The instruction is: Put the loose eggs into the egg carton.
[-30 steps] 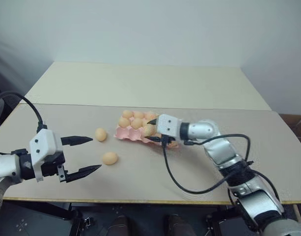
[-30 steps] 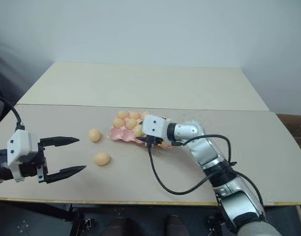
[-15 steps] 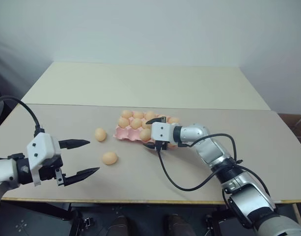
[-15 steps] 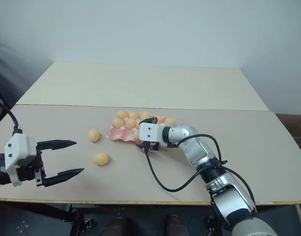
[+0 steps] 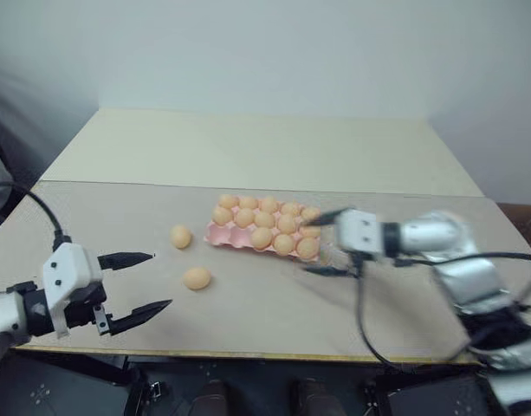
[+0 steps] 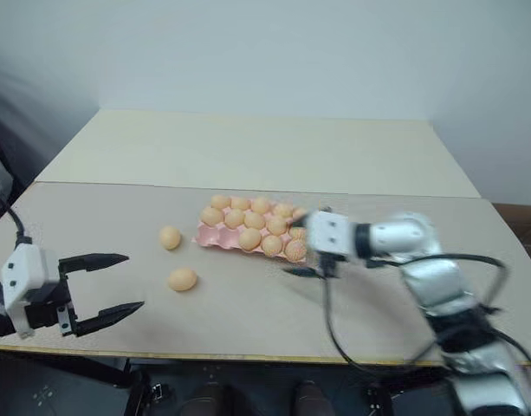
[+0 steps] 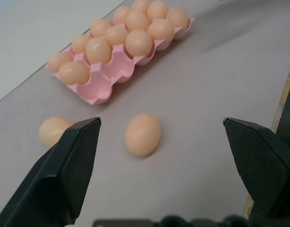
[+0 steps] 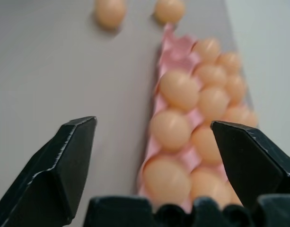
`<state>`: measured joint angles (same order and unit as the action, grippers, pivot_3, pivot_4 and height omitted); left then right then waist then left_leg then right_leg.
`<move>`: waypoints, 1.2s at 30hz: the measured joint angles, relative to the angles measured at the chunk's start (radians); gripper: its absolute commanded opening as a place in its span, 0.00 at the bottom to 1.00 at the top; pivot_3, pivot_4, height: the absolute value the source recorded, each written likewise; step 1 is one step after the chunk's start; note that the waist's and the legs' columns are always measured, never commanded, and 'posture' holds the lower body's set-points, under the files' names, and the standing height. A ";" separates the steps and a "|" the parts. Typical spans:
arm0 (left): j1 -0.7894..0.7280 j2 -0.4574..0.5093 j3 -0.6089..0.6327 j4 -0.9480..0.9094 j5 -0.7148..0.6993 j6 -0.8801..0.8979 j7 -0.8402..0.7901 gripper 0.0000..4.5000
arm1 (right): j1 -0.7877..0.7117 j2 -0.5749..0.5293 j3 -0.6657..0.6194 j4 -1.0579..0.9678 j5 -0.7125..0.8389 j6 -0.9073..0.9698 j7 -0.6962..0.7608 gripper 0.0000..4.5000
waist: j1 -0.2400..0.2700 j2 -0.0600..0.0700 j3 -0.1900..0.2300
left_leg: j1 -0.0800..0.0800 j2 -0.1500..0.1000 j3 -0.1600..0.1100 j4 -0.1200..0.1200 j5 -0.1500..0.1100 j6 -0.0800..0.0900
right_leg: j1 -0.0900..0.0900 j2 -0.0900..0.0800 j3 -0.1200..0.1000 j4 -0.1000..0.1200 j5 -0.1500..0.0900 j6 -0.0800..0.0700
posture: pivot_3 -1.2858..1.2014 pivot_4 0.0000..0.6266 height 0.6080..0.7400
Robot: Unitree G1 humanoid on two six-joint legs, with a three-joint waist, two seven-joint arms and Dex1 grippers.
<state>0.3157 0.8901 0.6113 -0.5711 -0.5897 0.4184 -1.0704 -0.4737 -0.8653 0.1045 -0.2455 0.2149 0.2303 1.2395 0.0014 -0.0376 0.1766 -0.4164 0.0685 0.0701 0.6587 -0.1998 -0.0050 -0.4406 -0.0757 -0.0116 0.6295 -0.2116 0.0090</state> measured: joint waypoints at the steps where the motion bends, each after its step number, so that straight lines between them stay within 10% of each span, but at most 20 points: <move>1: 0.010 -0.004 0.003 0.000 0.001 0.000 0.001 1.00 | 0.019 -0.030 -0.029 -0.005 0.019 0.011 0.022 0.99 | 0.000 0.000 0.000 | 0.000 0.000 0.000 0.000 0.000 0.000 | 0.000 0.000 0.000 0.000 0.000 0.000 | 0.52 0.24 1.00; 20: 0.070 -0.036 0.042 -0.031 0.015 0.000 0.053 1.00 | 0.254 -0.210 -0.253 -0.120 0.192 0.074 0.071 0.99 | -0.008 0.000 0.000 | 0.001 0.000 -0.001 0.000 -0.003 -0.005 | 0.000 0.000 0.000 0.000 0.000 0.000 | 0.52 0.24 1.00; 36: -0.353 -0.080 -0.455 0.326 0.229 -0.096 0.093 1.00 | 0.313 -0.227 -0.261 -0.152 0.189 0.086 0.020 0.99 | 0.012 0.000 0.000 | 0.000 -0.001 -0.001 0.000 0.000 0.000 | 0.001 0.000 0.001 0.000 0.000 0.000 | 0.52 0.24 1.00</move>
<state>-0.0371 0.8097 0.1559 -0.2455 -0.3603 0.3220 -0.9779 -0.1608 -1.0922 -0.1563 -0.3978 0.4034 0.3166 1.2593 0.0132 -0.0379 0.1764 -0.4163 0.0673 0.0694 0.6590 -0.2001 -0.0049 -0.4396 -0.0756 -0.0109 0.6291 -0.2117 0.0091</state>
